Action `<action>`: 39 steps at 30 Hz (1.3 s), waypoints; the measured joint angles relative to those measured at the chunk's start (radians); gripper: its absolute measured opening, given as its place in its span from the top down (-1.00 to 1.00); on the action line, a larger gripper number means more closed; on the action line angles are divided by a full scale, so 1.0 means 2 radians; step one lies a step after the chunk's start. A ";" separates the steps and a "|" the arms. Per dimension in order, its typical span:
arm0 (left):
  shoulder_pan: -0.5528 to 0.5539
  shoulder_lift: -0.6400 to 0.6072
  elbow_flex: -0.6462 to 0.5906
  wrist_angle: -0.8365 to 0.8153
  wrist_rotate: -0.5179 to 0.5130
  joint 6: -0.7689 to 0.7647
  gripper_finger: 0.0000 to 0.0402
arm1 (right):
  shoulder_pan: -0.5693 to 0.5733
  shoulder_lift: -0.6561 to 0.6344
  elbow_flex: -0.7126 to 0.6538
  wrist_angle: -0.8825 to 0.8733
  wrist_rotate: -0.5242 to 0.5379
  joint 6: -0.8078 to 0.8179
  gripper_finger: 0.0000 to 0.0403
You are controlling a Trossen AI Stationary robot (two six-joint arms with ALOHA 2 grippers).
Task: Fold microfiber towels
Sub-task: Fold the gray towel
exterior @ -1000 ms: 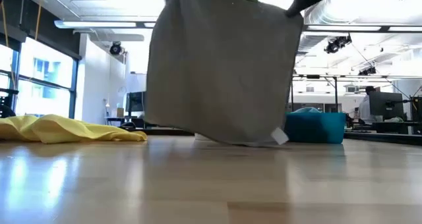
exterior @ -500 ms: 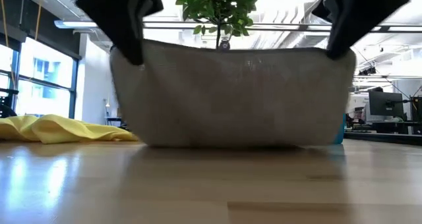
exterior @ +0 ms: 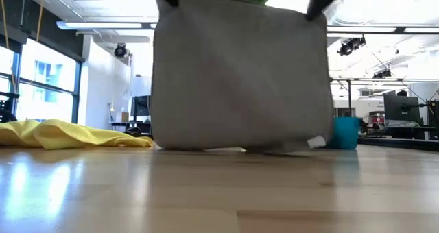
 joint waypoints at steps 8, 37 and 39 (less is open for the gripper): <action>0.057 0.000 0.049 -0.032 -0.045 0.076 1.00 | -0.061 0.001 0.084 -0.074 0.059 -0.075 1.00; -0.082 0.011 -0.135 0.277 0.312 -0.159 1.00 | 0.081 0.015 -0.199 0.360 -0.237 0.125 1.00; -0.092 0.011 -0.152 0.313 0.313 -0.176 1.00 | 0.086 0.026 -0.214 0.389 -0.255 0.139 1.00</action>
